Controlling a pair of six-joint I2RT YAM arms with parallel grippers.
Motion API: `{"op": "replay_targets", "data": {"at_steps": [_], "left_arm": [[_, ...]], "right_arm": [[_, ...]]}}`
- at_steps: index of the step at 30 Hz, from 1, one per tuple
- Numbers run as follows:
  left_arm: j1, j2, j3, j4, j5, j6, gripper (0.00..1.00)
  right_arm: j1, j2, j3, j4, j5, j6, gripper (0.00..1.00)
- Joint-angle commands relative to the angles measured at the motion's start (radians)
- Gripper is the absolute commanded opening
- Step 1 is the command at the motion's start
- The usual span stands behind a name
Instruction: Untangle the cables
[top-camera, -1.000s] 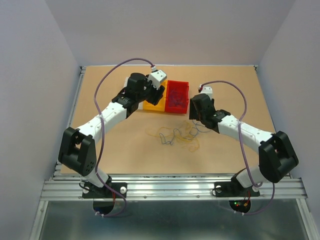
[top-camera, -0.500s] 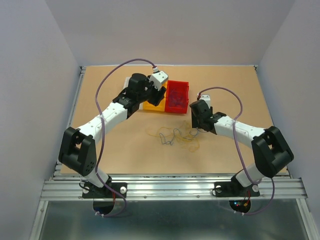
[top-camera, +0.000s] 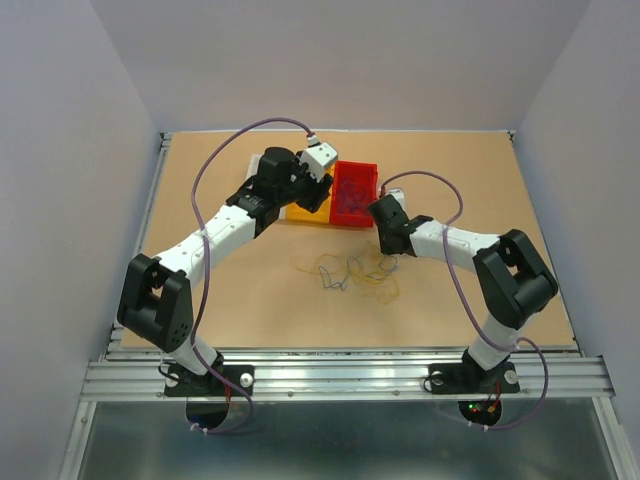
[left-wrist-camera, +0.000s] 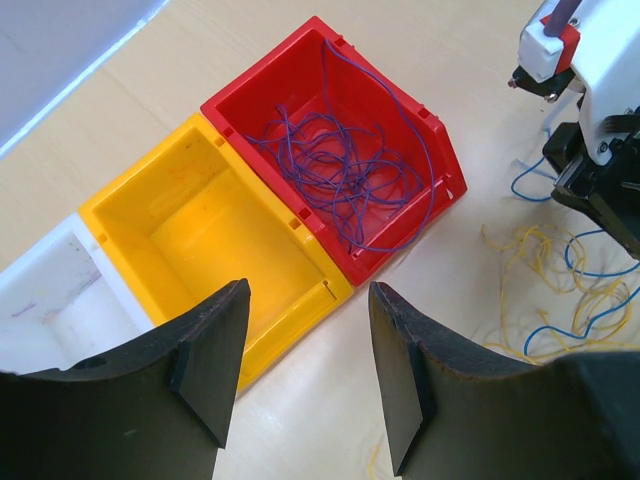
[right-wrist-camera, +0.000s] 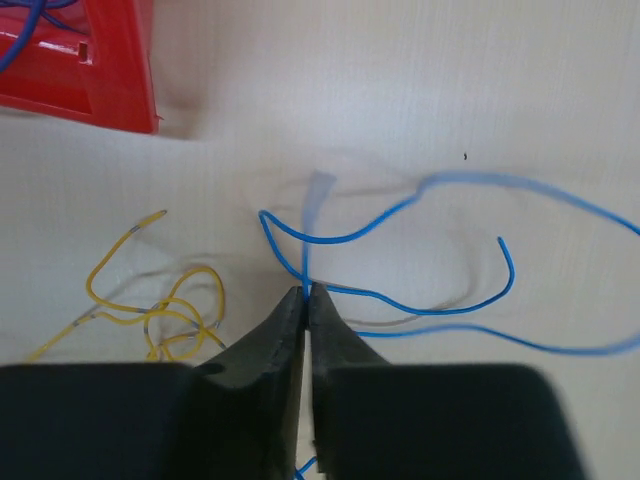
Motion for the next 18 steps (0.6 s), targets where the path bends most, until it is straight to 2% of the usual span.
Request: {"op": "replay_targets", "data": {"at_steps": [1, 4, 8, 10, 12, 13, 15, 18], "left_arm": [[-0.006, -0.005, 0.009, 0.023, 0.01, 0.011, 0.62], [-0.009, -0.006, 0.008, 0.023, 0.01, 0.011, 0.62], [-0.011, -0.011, 0.008, 0.023, 0.019, 0.013, 0.62], [-0.011, -0.015, 0.003, 0.023, 0.037, 0.02, 0.62], [-0.014, -0.023, -0.001, 0.023, 0.064, 0.027, 0.62], [-0.017, -0.035, -0.012, 0.028, 0.071, 0.031, 0.62], [-0.018, -0.066, -0.041, 0.054, 0.111, 0.04, 0.62], [-0.021, -0.101, -0.073, 0.083, 0.153, 0.045, 0.62]], "right_arm": [[0.003, -0.028, 0.046, 0.01, 0.021, -0.008, 0.01], [0.003, -0.095, -0.001, 0.041, 0.03, -0.007, 0.01], [0.003, -0.296, -0.096, 0.125, 0.053, 0.002, 0.01], [0.003, -0.457, -0.159, 0.188, 0.041, 0.018, 0.01], [0.003, -0.564, -0.2, 0.262, -0.002, 0.01, 0.01], [0.003, -0.677, -0.216, 0.285, -0.036, 0.001, 0.01], [0.004, -0.808, -0.241, 0.314, -0.146, -0.016, 0.01], [0.004, -0.887, -0.209, 0.343, -0.269, -0.034, 0.0]]}}
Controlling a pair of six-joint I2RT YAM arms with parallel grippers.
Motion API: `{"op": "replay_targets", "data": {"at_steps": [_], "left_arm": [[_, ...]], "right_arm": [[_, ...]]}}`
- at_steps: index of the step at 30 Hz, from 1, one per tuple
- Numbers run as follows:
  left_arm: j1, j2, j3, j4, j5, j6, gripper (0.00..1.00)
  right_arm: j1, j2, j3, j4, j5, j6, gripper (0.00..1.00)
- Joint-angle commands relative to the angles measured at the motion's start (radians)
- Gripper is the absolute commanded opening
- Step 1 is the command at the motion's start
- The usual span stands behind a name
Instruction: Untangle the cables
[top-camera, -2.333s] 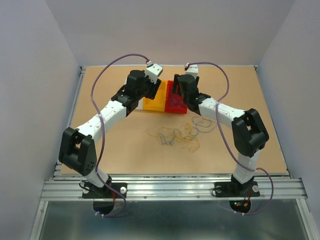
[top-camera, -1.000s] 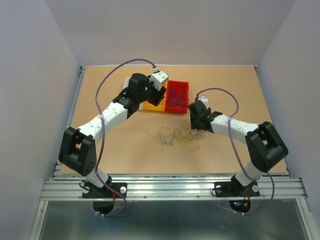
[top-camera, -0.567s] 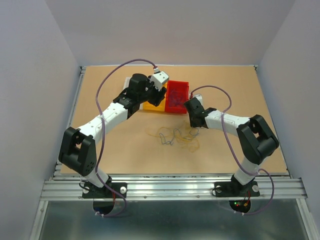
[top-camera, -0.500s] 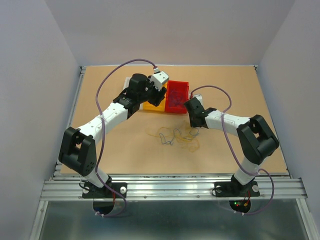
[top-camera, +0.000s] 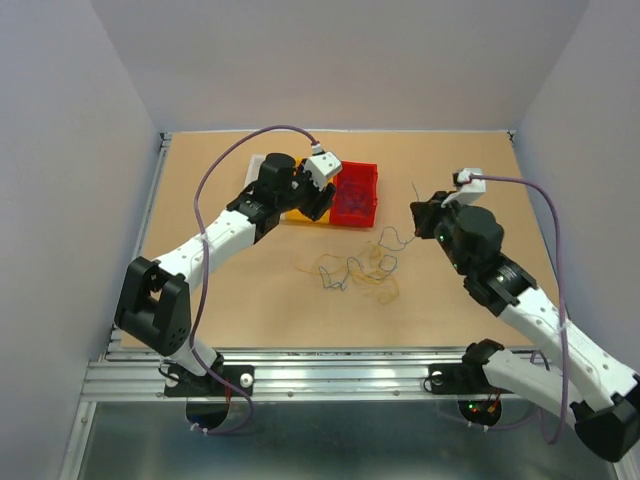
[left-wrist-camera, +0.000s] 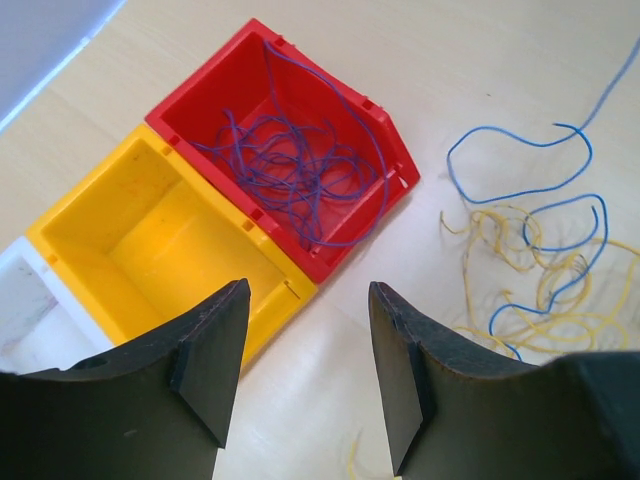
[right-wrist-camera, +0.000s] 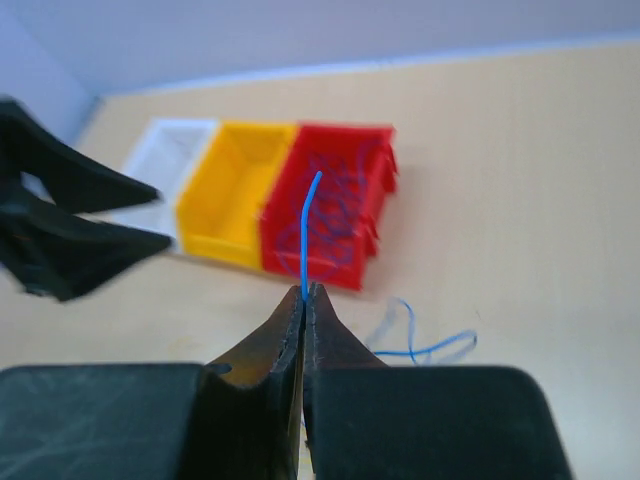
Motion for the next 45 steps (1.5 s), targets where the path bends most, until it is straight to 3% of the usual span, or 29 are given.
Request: {"op": "replay_targets", "data": {"at_steps": [1, 4, 10, 17, 18, 20, 21, 22, 25, 28, 33, 45], "left_arm": [[-0.008, -0.113, -0.059, 0.088, 0.092, 0.023, 0.63], [-0.008, -0.178, -0.12, 0.156, 0.124, 0.021, 0.66], [-0.007, -0.345, -0.274, 0.321, 0.196, 0.005, 0.79], [-0.001, -0.492, -0.389, 0.449, 0.19, -0.011, 0.86], [-0.001, -0.511, -0.401, 0.461, 0.185, -0.014, 0.86], [-0.001, -0.52, -0.423, 0.516, 0.04, -0.04, 0.87], [0.005, -0.52, -0.424, 0.535, -0.044, -0.076, 0.87], [0.014, -0.516, -0.423, 0.564, -0.239, -0.098, 0.88], [0.122, -0.485, -0.394, 0.578, -0.405, -0.214, 0.9], [0.266, -0.447, -0.361, 0.558, -0.362, -0.343, 0.89], [0.381, -0.384, -0.331, 0.553, -0.338, -0.428, 0.87], [0.429, -0.338, -0.311, 0.549, -0.272, -0.437, 0.87]], "right_arm": [[0.004, -0.099, 0.029, 0.121, -0.203, -0.031, 0.01], [0.003, -0.104, 0.141, 0.132, -0.304, -0.03, 0.01], [0.004, 0.05, 0.455, 0.132, -0.511, 0.005, 0.01], [0.004, 0.258, 0.707, 0.171, -0.603, 0.073, 0.01], [0.004, 0.286, 0.727, 0.182, -0.614, 0.08, 0.0], [0.004, 0.355, 0.777, 0.207, -0.625, 0.099, 0.0], [0.003, 0.376, 0.793, 0.228, -0.625, 0.114, 0.01], [0.003, 0.418, 0.805, 0.237, -0.617, 0.119, 0.01], [0.003, 0.479, 0.83, 0.292, -0.604, 0.142, 0.01], [0.003, 0.559, 0.845, 0.349, -0.596, 0.157, 0.01], [0.003, 0.698, 0.891, 0.383, -0.565, 0.153, 0.01], [0.001, 0.91, 0.923, 0.417, -0.488, 0.102, 0.01]]}}
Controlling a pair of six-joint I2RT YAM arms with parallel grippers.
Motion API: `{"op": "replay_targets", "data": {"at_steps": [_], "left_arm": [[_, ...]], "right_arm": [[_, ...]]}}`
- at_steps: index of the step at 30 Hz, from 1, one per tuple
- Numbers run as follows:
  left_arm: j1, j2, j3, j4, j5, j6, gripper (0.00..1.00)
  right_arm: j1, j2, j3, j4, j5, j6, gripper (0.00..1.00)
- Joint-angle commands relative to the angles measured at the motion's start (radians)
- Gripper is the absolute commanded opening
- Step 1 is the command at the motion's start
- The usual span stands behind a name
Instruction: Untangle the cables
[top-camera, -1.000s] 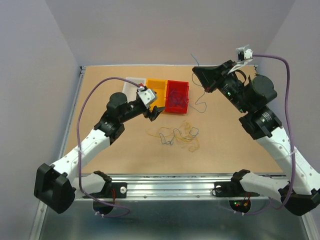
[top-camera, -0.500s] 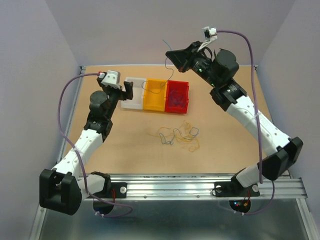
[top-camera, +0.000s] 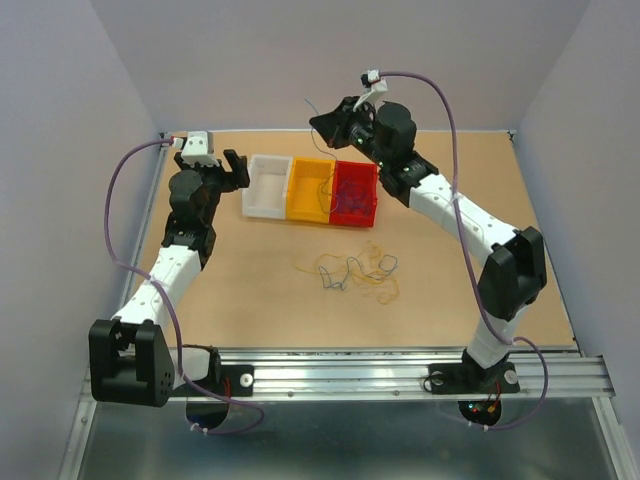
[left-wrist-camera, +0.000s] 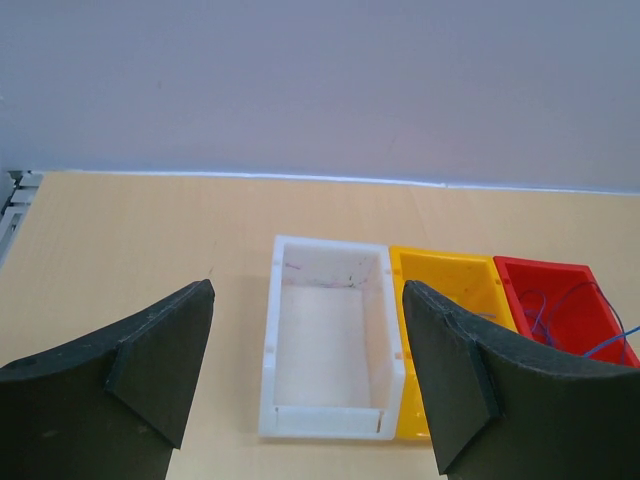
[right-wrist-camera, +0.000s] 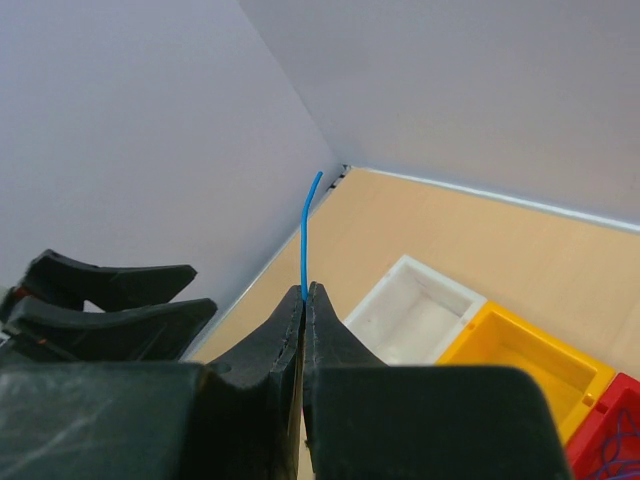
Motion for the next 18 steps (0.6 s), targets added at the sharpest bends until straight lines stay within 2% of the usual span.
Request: {"op": "replay_targets", "data": {"at_steps": [1, 6, 11, 15, 18], "left_arm": [[0.006, -0.013, 0.047, 0.065, 0.026, -0.01, 0.87], [0.006, -0.008, 0.047, 0.067, 0.04, -0.005, 0.87], [0.006, -0.005, 0.049, 0.067, 0.048, 0.001, 0.87], [0.006, -0.005, 0.049, 0.068, 0.053, 0.001, 0.87], [0.006, -0.007, 0.047, 0.067, 0.06, -0.002, 0.87]], "right_arm": [[0.001, 0.055, 0.093, 0.074, 0.028, -0.034, 0.01], [-0.004, 0.144, 0.133, 0.079, 0.009, -0.009, 0.01], [-0.002, 0.211, 0.243, 0.073, -0.061, 0.05, 0.01], [0.001, 0.207, 0.26, 0.079, -0.113, 0.133, 0.0], [0.012, 0.153, 0.205, 0.097, -0.101, 0.143, 0.01]]}}
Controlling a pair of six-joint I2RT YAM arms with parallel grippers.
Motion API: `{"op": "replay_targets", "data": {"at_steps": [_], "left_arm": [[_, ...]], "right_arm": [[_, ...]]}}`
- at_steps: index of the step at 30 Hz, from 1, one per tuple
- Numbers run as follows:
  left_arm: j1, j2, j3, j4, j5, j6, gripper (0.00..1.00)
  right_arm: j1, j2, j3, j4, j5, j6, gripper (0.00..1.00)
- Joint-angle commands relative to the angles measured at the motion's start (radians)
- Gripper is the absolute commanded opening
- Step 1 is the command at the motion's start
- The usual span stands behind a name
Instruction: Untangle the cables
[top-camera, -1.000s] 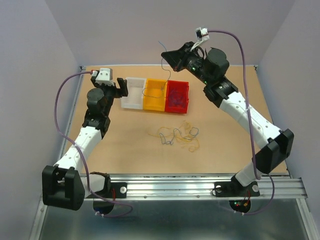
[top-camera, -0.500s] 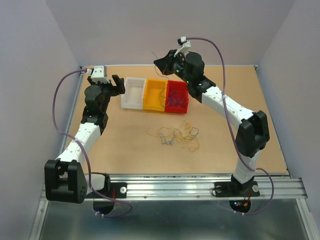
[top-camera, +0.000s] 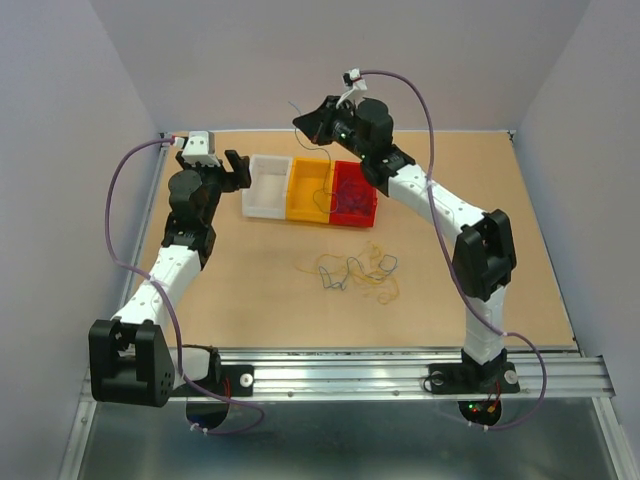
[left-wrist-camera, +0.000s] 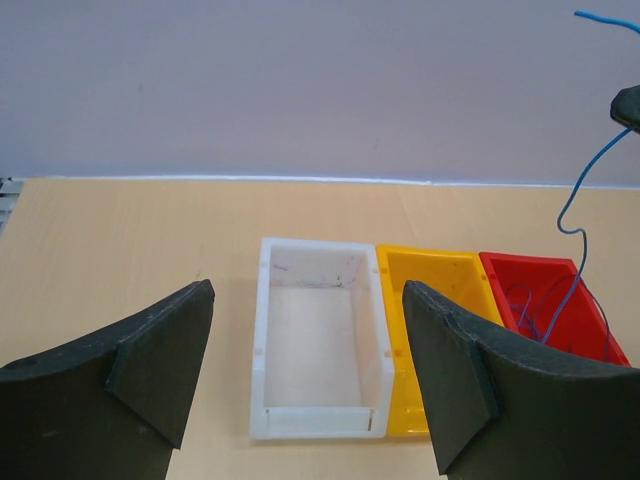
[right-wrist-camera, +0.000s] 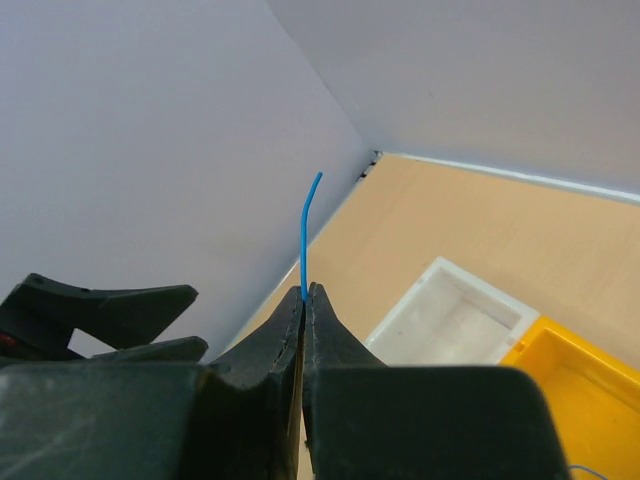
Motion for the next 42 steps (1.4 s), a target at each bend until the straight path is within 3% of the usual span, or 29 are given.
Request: {"op": "replay_targets", "data": {"at_steps": [1, 8, 16, 24, 32, 42], "left_arm": [[0.005, -0.01, 0.046, 0.064, 0.022, -0.001, 0.87], [0.005, -0.011, 0.046, 0.062, 0.026, -0.001, 0.87], [0.004, -0.002, 0.047, 0.061, 0.024, 0.002, 0.87], [0.005, -0.014, 0.044, 0.062, 0.029, 0.001, 0.87], [0.005, -0.013, 0.044, 0.062, 0.036, 0.001, 0.87], [0.004, -0.007, 0.046, 0.062, 0.038, 0.001, 0.87]], "right_arm": [[0.022, -0.096, 0.0, 0.081, -0.022, 0.05, 0.01], [0.051, -0.188, -0.083, 0.106, 0.057, 0.031, 0.0], [0.05, -0.116, -0.037, 0.102, 0.157, 0.07, 0.01], [0.048, -0.032, -0.026, 0.138, 0.232, 0.004, 0.0], [0.042, -0.065, -0.164, 0.214, 0.277, -0.01, 0.01], [0.045, -0.009, -0.258, 0.123, 0.318, -0.082, 0.0]]}}
